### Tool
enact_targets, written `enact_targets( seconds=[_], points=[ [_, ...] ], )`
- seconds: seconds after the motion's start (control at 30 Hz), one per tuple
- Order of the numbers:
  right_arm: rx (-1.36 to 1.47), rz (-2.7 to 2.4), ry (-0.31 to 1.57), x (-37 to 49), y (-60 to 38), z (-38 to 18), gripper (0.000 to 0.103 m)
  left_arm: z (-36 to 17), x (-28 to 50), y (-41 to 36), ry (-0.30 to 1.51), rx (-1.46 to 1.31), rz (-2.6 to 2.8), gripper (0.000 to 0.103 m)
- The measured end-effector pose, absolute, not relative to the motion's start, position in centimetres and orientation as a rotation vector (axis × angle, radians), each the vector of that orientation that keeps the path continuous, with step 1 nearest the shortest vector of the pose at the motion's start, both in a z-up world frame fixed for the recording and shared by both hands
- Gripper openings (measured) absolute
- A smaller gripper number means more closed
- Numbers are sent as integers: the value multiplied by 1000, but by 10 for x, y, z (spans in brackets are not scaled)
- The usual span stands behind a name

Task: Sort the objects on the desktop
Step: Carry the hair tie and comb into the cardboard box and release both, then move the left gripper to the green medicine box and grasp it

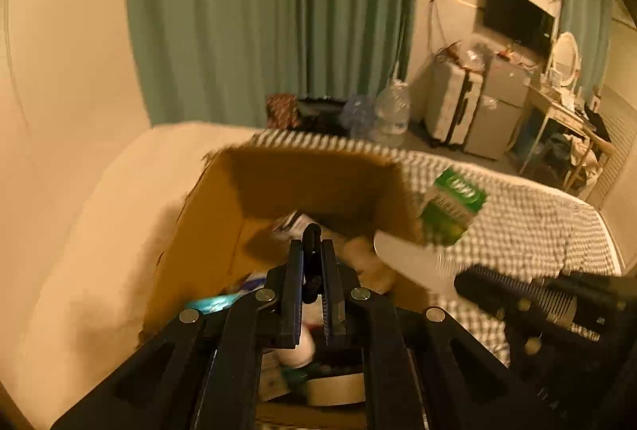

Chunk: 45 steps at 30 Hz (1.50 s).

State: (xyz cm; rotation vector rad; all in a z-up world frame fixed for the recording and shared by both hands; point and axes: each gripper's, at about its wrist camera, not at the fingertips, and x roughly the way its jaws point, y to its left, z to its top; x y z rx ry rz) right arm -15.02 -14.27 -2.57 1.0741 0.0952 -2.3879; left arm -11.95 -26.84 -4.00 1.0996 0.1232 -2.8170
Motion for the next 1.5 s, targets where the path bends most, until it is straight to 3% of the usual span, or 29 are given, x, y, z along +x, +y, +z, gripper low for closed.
enact_targets(
  seconds=[0.1,0.17,0.23,0.3,0.33,0.6,0.77,0.87,1.0,1.23,1.5],
  points=[
    [1104,-2352,65,-160,-162,-34,2,-62,-120,-283,168,1200,-2792,10],
    [1137,-2343,74,-167,-172,-36,15,-72,-122,-285,185,1278,-2773,15],
    [1132,-2380,145,-165,-179,-31,62,-77,-122,-288,207,1308,-2774,35],
    [1060,-2445,210,-159,-180,-21,64,-77,-118,-288,202,1300,-2764,81],
    [1046,-2452,212,-157,-178,-17,64,-77,-116,-288,190,1280,-2748,85],
    [985,-2501,146,-147,-128,1,65,-39,-95,-266,48,1169,-2729,88],
    [941,-2588,81,-135,-71,20,71,-5,-86,-237,2,1116,-2776,90],
    [878,-2662,88,-121,-38,36,71,12,-75,-208,-29,1065,-2838,102],
    [764,-2741,142,-98,-2,57,81,30,-60,-172,-28,995,-2883,103],
    [661,-2830,58,-81,68,71,93,31,-59,-118,-13,976,-2846,103],
    [716,-2925,35,-93,135,34,100,5,-84,-68,-17,1028,-2812,103]
  ],
)
